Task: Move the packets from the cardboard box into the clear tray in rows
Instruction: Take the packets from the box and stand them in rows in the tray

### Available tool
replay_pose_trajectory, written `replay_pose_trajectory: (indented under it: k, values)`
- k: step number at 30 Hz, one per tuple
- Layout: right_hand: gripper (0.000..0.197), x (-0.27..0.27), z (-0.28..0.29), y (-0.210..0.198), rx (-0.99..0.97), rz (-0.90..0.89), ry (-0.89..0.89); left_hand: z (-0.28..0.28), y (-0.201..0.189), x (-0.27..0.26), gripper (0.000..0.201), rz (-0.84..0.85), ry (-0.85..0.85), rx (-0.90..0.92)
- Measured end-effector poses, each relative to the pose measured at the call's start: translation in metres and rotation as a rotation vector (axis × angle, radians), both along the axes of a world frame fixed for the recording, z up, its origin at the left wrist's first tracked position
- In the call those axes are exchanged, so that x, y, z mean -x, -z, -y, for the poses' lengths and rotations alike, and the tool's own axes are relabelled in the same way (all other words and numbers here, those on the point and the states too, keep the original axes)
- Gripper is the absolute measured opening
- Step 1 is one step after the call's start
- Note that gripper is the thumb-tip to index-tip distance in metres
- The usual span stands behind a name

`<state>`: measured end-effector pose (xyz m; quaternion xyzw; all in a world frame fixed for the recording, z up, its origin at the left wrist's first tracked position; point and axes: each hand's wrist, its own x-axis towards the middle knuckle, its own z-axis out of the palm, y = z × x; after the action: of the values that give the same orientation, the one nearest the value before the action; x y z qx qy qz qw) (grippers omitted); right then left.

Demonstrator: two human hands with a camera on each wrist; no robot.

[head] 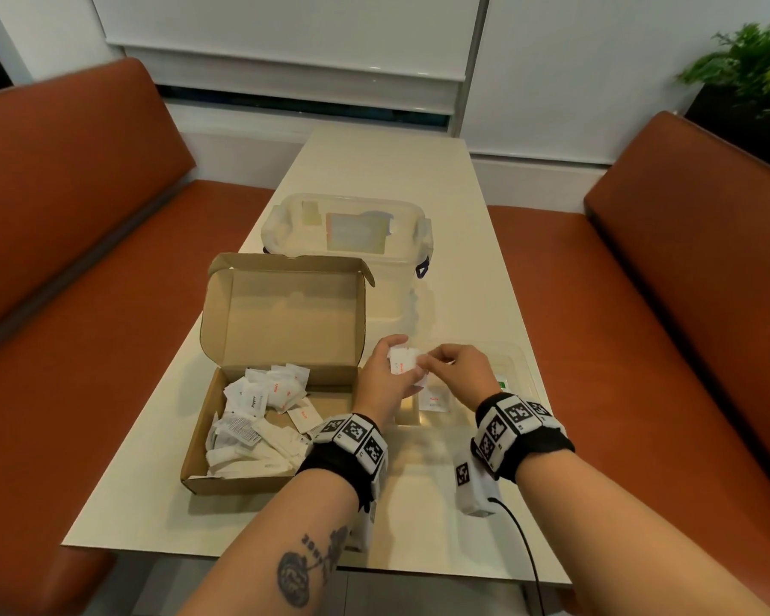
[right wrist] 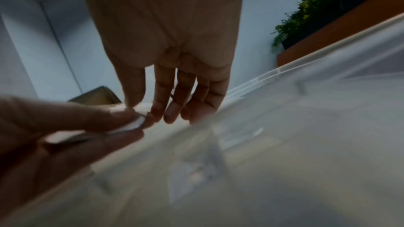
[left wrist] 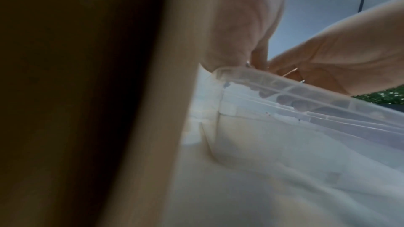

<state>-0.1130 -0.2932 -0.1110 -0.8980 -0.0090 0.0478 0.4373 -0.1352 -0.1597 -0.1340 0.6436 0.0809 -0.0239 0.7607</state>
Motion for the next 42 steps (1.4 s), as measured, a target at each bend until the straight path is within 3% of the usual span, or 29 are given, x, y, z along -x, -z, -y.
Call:
replay_pose_trajectory:
  k: [7,11,17,26,42]
  values:
    - [0.002,-0.004,0.001,-0.007,-0.104,0.023,0.081,-0.001,-0.004,-0.001,0.031,-0.060,-0.004,0.092]
    - [0.007,-0.005,0.010,-0.011,0.040,0.042,0.074,0.000,0.000,-0.004,0.033,-0.066,-0.050,0.132]
    - [0.012,0.000,0.015,-0.007,0.346,-0.082,-0.150,0.002,0.003,-0.005,0.038,-0.059,-0.099,0.144]
    - [0.014,0.002,0.010,-0.003,0.570,-0.006,-0.330,0.001,0.004,-0.005,0.039,-0.057,-0.074,0.123]
    - [0.018,0.006,0.011,0.016,0.611,0.054,-0.245,0.001,0.004,-0.003,0.036,-0.045,-0.053,0.112]
